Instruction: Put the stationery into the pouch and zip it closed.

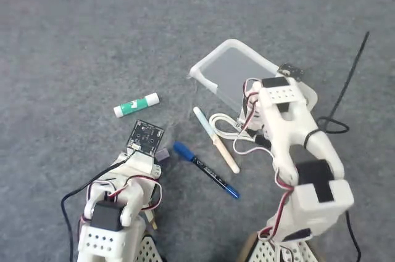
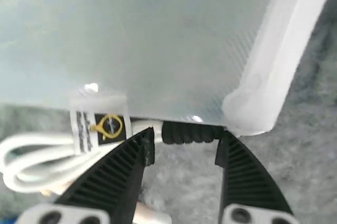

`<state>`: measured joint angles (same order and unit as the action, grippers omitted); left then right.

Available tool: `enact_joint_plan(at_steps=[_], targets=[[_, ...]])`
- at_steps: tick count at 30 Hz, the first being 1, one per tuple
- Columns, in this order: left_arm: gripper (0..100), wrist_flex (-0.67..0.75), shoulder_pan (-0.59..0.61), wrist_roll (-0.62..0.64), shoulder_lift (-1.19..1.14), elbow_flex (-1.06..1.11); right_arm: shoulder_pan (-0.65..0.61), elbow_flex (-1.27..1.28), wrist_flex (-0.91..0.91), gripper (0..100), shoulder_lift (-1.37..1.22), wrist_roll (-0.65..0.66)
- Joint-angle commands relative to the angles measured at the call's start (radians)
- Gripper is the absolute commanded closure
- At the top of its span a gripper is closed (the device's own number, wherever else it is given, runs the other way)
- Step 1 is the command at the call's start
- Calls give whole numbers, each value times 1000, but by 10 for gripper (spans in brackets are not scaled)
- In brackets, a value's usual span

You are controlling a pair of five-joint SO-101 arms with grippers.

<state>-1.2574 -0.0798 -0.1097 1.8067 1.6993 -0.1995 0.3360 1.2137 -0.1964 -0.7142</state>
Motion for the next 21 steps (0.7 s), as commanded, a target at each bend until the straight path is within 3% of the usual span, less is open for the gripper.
enact_joint_plan(at_steps=[1, 16, 21], targets=[[988, -5, 2, 0, 15, -15, 31, -80, -7, 817, -38, -14], [988, -5, 2, 0, 15, -15, 68, -106, 4, 822, -170, -6], [988, -5, 2, 0, 15, -15, -8, -104, 70, 827, -182, 28]])
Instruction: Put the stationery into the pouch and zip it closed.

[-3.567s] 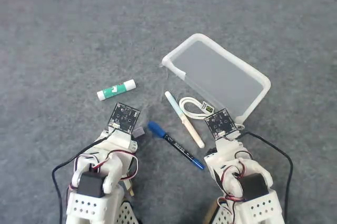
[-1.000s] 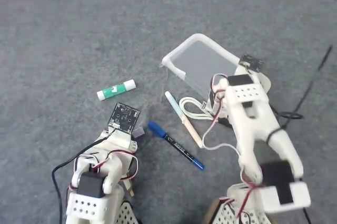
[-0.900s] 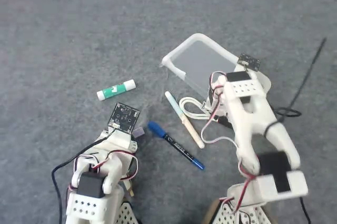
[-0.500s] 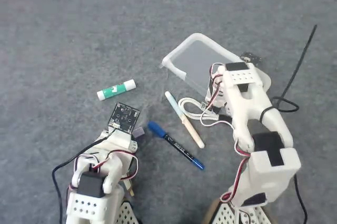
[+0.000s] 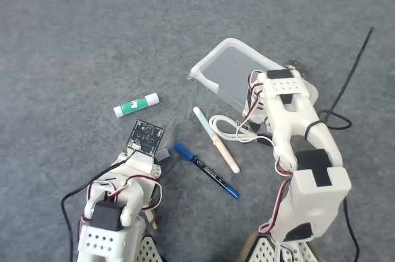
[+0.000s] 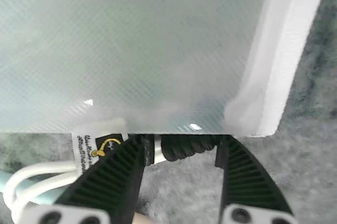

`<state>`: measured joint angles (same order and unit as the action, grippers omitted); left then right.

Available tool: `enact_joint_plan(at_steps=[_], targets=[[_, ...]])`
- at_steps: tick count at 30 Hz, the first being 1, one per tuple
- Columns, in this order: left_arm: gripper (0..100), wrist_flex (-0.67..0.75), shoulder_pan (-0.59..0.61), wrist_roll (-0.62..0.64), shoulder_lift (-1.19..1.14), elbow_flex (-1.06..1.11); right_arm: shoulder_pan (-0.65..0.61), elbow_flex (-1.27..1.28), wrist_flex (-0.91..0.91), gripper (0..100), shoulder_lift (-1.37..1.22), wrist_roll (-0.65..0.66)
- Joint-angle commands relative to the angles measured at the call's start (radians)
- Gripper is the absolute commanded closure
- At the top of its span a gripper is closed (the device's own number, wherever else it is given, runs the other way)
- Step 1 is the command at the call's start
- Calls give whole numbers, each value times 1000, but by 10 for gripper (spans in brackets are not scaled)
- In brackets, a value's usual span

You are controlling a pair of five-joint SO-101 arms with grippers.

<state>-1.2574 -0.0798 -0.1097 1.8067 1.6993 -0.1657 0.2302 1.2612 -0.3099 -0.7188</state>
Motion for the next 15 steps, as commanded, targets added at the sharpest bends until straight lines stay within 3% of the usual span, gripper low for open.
enact_joint_plan(at_steps=[1, 5, 7, 15], targets=[[988, -5, 2, 0, 15, -15, -59, 2, 36, 845, -68, 41], [988, -5, 2, 0, 15, -15, -77, -2, 47, 998, -58, 87], [988, -5, 2, 0, 15, -15, -76, -14, 61, 966, -58, 110], [988, -5, 2, 0, 15, -15, -76, -184, 312, 992, -58, 213]])
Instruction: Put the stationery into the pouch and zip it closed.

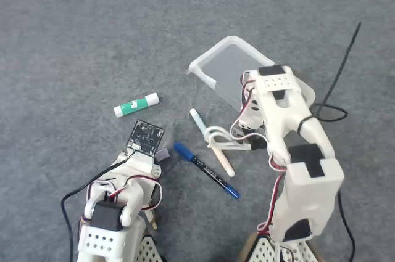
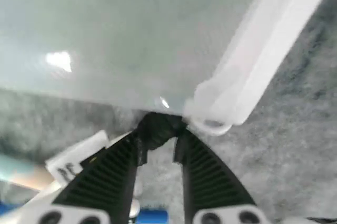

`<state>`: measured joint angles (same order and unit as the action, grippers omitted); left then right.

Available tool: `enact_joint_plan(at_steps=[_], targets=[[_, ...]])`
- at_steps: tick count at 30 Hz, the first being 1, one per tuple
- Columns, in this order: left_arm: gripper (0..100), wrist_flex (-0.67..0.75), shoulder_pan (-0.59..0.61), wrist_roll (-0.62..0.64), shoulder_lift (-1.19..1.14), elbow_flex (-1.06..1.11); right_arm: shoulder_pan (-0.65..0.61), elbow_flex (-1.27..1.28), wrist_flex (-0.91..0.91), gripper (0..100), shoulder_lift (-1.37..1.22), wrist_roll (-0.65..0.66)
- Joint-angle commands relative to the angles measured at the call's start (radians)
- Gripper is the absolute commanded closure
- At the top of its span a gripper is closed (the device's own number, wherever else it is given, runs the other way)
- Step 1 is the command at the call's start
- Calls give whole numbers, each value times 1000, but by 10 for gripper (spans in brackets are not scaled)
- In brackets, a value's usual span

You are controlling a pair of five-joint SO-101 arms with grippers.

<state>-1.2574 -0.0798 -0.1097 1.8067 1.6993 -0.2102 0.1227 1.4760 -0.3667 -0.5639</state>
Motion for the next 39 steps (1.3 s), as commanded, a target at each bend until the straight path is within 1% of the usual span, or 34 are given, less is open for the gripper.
enact_joint_plan(at_steps=[1, 7, 11, 14, 18, 24, 27, 31, 34, 37, 39], targets=[[988, -5, 2, 0, 15, -15, -31, -106, 133, 992, -1, 72], [988, -5, 2, 0, 15, -15, -53, -253, 272, 992, -1, 164], [988, -5, 2, 0, 15, -15, -93, -308, 303, 992, 8, 224], [988, -5, 2, 0, 15, -15, -130, -305, 306, 992, 58, 255], [988, -5, 2, 0, 15, -15, -154, -284, 308, 992, 151, 261], [988, -5, 2, 0, 15, -15, -166, -187, 295, 992, 372, 256], [988, -5, 2, 0, 15, -15, -162, -86, 226, 992, 481, 252], [988, -5, 2, 0, 15, -15, -163, 103, 61, 992, 607, 181], [988, -5, 2, 0, 15, -15, -159, 232, -62, 992, 699, 181], [988, -5, 2, 0, 15, -15, -153, 318, -148, 991, 751, 181], [988, -5, 2, 0, 15, -15, -140, 339, -171, 954, 753, 172]])
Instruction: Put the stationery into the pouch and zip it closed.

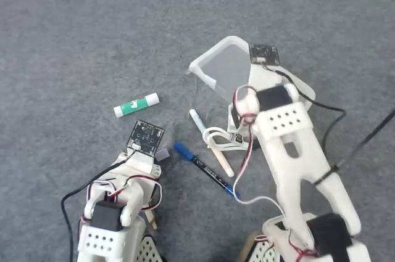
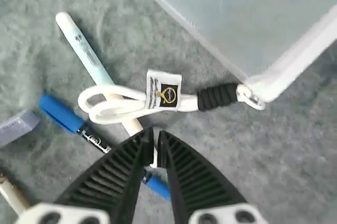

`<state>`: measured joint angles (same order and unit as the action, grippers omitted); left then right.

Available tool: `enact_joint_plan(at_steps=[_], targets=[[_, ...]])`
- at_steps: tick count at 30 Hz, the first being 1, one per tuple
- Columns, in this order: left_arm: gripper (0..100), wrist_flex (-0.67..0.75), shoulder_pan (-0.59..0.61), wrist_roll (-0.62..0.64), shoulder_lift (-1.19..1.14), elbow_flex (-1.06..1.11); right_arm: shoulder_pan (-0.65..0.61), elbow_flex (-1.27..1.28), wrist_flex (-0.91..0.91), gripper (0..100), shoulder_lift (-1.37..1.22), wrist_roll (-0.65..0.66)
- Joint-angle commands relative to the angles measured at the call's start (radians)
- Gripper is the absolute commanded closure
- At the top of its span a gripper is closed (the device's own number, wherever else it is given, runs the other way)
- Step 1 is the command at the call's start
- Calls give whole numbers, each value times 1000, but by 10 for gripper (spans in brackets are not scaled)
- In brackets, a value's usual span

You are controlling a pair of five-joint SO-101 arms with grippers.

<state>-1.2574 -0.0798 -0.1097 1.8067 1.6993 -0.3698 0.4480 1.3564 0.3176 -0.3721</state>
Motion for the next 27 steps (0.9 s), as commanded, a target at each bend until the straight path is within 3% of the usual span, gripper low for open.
enact_joint_plan(at_steps=[1, 5, 7, 11, 18, 27], targets=[[988, -5, 2, 0, 15, -15, 36, 15, -54, 913, 61, -51], [988, -5, 2, 0, 15, -15, 113, 17, -25, 692, 7, -196], [988, -5, 2, 0, 15, -15, 119, 14, -15, 634, -42, -216], [988, -5, 2, 0, 15, -15, 114, 8, -35, 654, -143, -221], [988, -5, 2, 0, 15, -15, 114, -3, -145, 792, -275, -222], [988, -5, 2, 0, 15, -15, 122, -35, -163, 776, -410, -272]])
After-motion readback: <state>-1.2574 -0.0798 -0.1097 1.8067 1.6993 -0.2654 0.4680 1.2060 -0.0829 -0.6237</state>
